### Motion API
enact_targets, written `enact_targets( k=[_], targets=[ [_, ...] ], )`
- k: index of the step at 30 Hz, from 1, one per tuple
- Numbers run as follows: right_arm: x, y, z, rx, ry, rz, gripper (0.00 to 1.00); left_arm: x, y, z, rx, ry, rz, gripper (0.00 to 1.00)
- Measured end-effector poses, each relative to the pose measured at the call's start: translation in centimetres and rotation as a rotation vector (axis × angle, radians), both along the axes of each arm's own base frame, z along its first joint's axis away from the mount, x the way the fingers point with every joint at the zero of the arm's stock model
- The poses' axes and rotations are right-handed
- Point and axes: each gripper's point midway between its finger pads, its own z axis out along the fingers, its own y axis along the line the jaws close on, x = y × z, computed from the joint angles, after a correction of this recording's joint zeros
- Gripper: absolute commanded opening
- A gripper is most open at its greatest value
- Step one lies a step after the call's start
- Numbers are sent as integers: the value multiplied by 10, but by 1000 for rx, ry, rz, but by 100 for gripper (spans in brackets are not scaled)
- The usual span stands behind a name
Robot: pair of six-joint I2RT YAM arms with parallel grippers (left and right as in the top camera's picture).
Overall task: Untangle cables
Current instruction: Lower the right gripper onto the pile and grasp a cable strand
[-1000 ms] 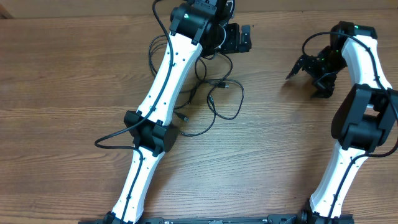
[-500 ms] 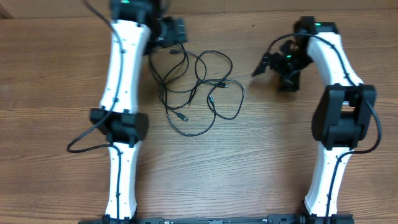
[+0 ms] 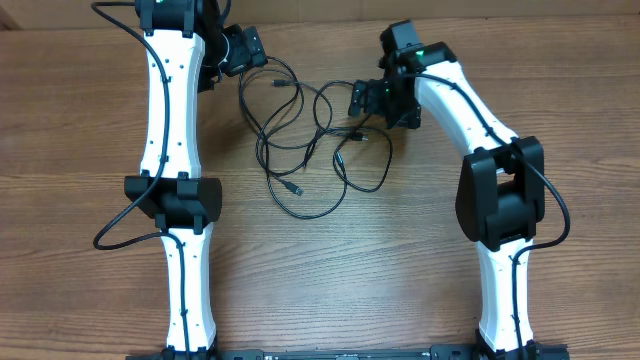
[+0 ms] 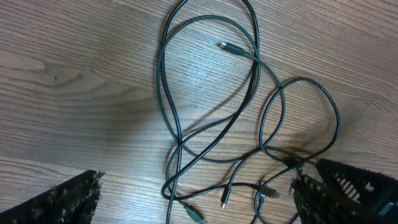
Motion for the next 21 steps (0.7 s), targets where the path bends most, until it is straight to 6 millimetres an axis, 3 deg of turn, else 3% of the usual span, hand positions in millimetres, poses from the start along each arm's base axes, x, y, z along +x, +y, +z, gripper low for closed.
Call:
enact_targets(
  k=[21],
  targets=[
    [-2, 2, -5, -58, -15, 9, 100, 0, 0, 0, 0, 0, 0, 100]
  ],
)
